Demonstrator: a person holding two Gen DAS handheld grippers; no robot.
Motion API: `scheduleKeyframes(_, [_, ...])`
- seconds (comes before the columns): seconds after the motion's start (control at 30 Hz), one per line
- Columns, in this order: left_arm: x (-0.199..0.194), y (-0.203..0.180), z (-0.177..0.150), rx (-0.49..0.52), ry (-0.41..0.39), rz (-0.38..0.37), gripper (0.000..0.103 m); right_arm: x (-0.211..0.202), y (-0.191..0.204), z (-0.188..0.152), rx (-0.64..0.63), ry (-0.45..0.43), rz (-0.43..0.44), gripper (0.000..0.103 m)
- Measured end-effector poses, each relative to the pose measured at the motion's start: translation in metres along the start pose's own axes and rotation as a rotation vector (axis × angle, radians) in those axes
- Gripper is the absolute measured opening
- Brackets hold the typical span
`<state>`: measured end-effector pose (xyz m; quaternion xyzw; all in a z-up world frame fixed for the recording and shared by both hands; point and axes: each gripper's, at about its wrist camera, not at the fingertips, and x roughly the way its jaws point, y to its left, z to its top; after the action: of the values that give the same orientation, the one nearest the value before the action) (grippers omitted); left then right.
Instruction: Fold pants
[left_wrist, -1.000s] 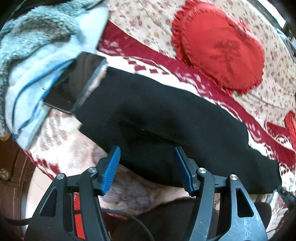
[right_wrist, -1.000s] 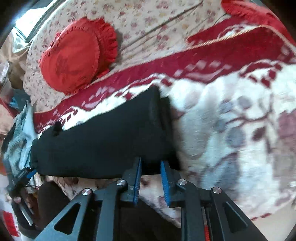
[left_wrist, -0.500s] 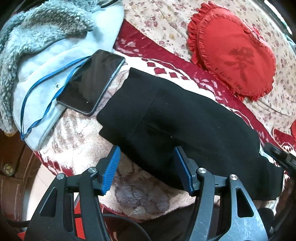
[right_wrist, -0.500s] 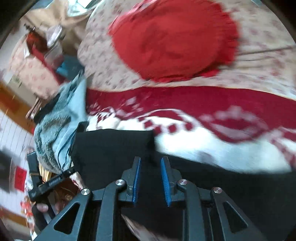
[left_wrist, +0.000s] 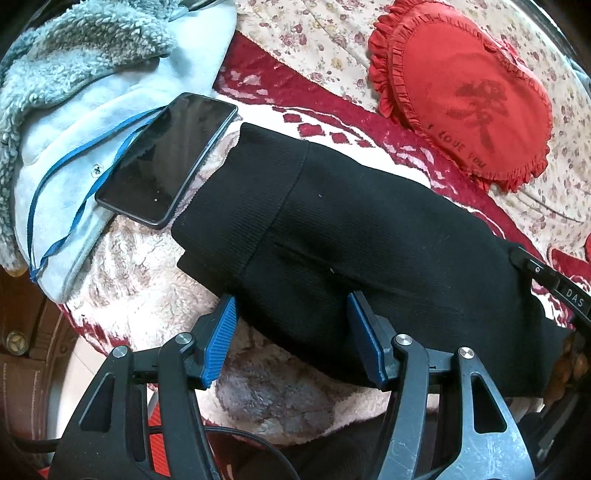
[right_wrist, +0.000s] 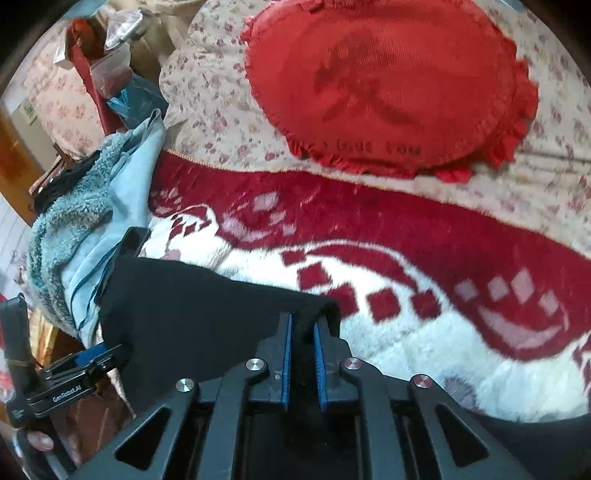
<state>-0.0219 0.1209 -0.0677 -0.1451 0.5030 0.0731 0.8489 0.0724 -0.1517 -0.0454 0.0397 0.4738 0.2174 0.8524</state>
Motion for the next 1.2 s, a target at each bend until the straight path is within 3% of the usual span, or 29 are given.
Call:
scheduleKeyframes(0.13, [0.002, 0.0, 0.001, 0.005, -0.002, 0.001, 0.06, 0.004, 0.002, 0.002, -0.032, -0.01, -0.055, 0.009])
scheduleKeyframes(0.23, [0.005, 0.001, 0.001, 0.002, -0.009, 0.01, 0.069, 0.013, -0.002, 0.0, -0.05, -0.01, -0.114, 0.008])
scheduleKeyframes(0.4, [0.007, 0.006, 0.001, -0.029, -0.001, -0.002, 0.072, 0.021, -0.013, 0.001, 0.002, 0.001, -0.075, 0.008])
scheduleKeyframes(0.57, [-0.005, 0.006, -0.002, -0.018, -0.007, 0.007, 0.072, -0.006, -0.024, -0.001, 0.109, -0.016, -0.008, 0.009])
scheduleKeyframes(0.73, [-0.025, 0.006, -0.005, -0.032, -0.051, 0.009, 0.072, -0.041, -0.011, -0.013, 0.066, -0.036, 0.023, 0.01])
scheduleKeyframes(0.93, [-0.046, -0.007, -0.007, 0.006, -0.089, -0.024, 0.072, -0.051, 0.008, -0.043, 0.002, 0.018, 0.042, 0.01])
scheduleKeyframes(1.03, [-0.044, -0.019, -0.01, 0.037, -0.082, -0.041, 0.072, -0.048, 0.011, -0.054, -0.011, 0.053, 0.029, 0.01])
scheduleKeyframes(1.2, [-0.02, -0.034, -0.02, 0.104, -0.005, -0.039, 0.072, -0.036, 0.005, -0.07, -0.008, 0.12, -0.001, 0.011])
